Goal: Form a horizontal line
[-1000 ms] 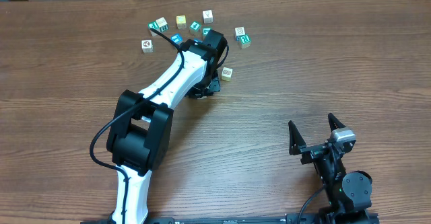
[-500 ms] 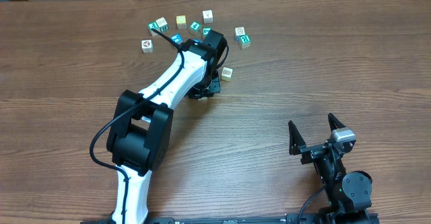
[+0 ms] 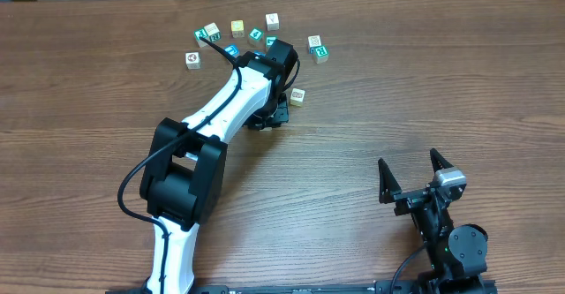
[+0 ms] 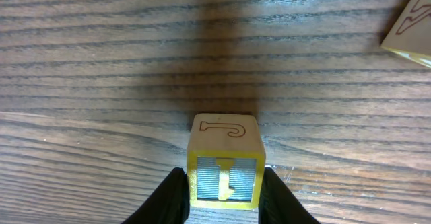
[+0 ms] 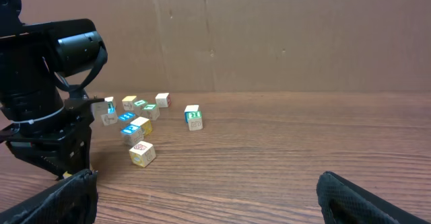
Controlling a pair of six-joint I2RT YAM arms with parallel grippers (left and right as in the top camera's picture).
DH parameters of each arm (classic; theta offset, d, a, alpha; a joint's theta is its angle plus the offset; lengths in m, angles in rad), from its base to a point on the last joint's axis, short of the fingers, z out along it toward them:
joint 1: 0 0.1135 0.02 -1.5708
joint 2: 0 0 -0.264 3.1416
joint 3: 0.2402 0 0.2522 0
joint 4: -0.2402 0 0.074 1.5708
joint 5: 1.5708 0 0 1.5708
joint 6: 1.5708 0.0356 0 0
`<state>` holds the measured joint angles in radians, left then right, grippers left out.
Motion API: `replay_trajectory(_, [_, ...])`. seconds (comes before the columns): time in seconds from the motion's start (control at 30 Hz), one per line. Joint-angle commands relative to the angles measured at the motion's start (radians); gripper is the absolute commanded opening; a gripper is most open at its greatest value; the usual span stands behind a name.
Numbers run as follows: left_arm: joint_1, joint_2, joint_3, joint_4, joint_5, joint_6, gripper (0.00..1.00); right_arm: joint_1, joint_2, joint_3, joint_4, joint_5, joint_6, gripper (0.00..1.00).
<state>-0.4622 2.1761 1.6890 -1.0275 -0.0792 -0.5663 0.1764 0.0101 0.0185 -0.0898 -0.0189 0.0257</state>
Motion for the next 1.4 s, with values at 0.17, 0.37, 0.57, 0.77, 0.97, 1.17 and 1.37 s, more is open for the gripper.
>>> replay_trajectory(0.17, [0.004, 0.012, -0.020, -0.007, 0.009, 0.021, 0.51, -0.006, -0.007, -0.010, 0.005, 0.002, -0.004, 1.00])
replay_trajectory(0.37, [0.008, 0.011, -0.003, -0.005, -0.017, 0.048, 0.53, -0.006, -0.007, -0.010, 0.005, 0.002, -0.004, 1.00])
replay_trajectory(0.57, [0.071, 0.011, 0.272, -0.079, -0.012, 0.092, 0.59, -0.006, -0.007, -0.010, 0.005, 0.002, -0.004, 1.00])
replay_trajectory(0.77, [0.067, 0.011, 0.409, -0.021, 0.032, 0.105, 0.67, -0.006, -0.007, -0.010, 0.005, 0.002, -0.004, 1.00])
replay_trajectory(0.97, [0.000, 0.040, 0.354, 0.071, 0.023, 0.118, 0.64, -0.006, -0.007, -0.010, 0.005, 0.002, -0.004, 1.00])
replay_trajectory(1.17, [-0.046, 0.140, 0.348, 0.105, -0.035, 0.119, 0.63, -0.006, -0.007, -0.010, 0.005, 0.002, -0.004, 1.00])
replay_trajectory(1.37, [-0.049, 0.198, 0.348, 0.128, -0.059, 0.125, 0.63, -0.006, -0.007, -0.010, 0.005, 0.002, -0.004, 1.00])
